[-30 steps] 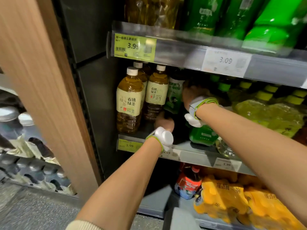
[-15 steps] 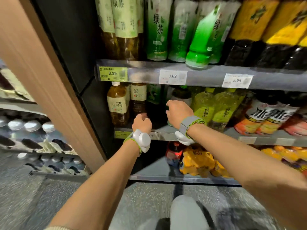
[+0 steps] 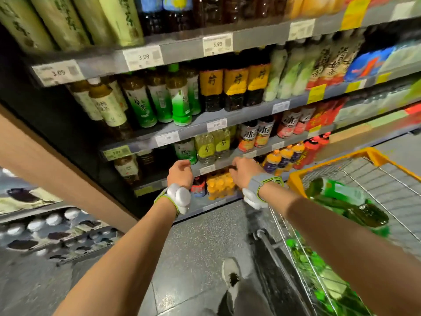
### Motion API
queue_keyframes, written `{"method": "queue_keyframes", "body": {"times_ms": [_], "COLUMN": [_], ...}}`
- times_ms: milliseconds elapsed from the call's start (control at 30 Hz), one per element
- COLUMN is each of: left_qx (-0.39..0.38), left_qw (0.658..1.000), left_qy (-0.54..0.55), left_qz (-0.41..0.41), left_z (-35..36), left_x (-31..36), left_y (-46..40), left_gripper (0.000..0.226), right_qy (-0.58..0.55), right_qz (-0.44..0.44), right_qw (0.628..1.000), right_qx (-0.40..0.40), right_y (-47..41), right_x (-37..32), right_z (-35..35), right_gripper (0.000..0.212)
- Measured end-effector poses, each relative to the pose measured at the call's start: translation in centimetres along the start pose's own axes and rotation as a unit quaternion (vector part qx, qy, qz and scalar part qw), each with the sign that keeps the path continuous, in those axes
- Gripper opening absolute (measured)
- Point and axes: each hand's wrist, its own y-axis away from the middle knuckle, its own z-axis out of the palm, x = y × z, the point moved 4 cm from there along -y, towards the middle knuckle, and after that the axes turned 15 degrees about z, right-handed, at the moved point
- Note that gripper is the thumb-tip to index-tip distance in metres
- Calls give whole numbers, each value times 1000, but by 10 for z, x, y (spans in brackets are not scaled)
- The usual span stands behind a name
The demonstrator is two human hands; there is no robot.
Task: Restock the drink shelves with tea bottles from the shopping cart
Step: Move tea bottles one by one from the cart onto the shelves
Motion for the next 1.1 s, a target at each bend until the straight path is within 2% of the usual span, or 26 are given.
{"method": "queue_keyframes", "body": {"times_ms": [33, 167, 300, 433, 533, 767, 833, 1000, 1100], "left_qx": [-3, -103, -149, -196, -225, -276, -289, -329, -328], "left_qw": [1000, 995, 988, 979, 973, 960, 956, 937, 931], "left_qy": [1, -6, 19, 26, 25, -12, -27, -100, -147], "left_qz": [2, 17, 25, 40, 37, 46, 39, 66, 65], "left_z": [2, 47, 91, 143, 184, 273, 293, 356, 406], "left_x": [4, 50, 74, 96, 108, 122, 118, 128, 121], "left_y": [4, 49, 80, 111, 129, 152, 152, 151, 140], "left_gripper": [31, 26, 24, 17, 17, 19, 18, 27, 34], "right_qy": [0, -16, -14, -80, -102, -48, -40, -55, -108], "right_qz": [10, 89, 146, 213, 254, 310, 303, 308, 290], "right_qw": [1000, 995, 988, 971, 961, 949, 951, 949, 950], "right_qx": [-8, -30, -52, -70, -38, -24, -44, -46, -38], "right_y": [6, 52, 76, 93, 115, 128, 123, 84, 38], "right_x": [6, 97, 169, 251, 300, 384, 397, 439, 468], "right_z": [-1, -26, -30, -30, -36, -34, -27, -14, 0], "right_gripper": [32, 28, 30, 37, 36, 32, 33, 32, 36]}}
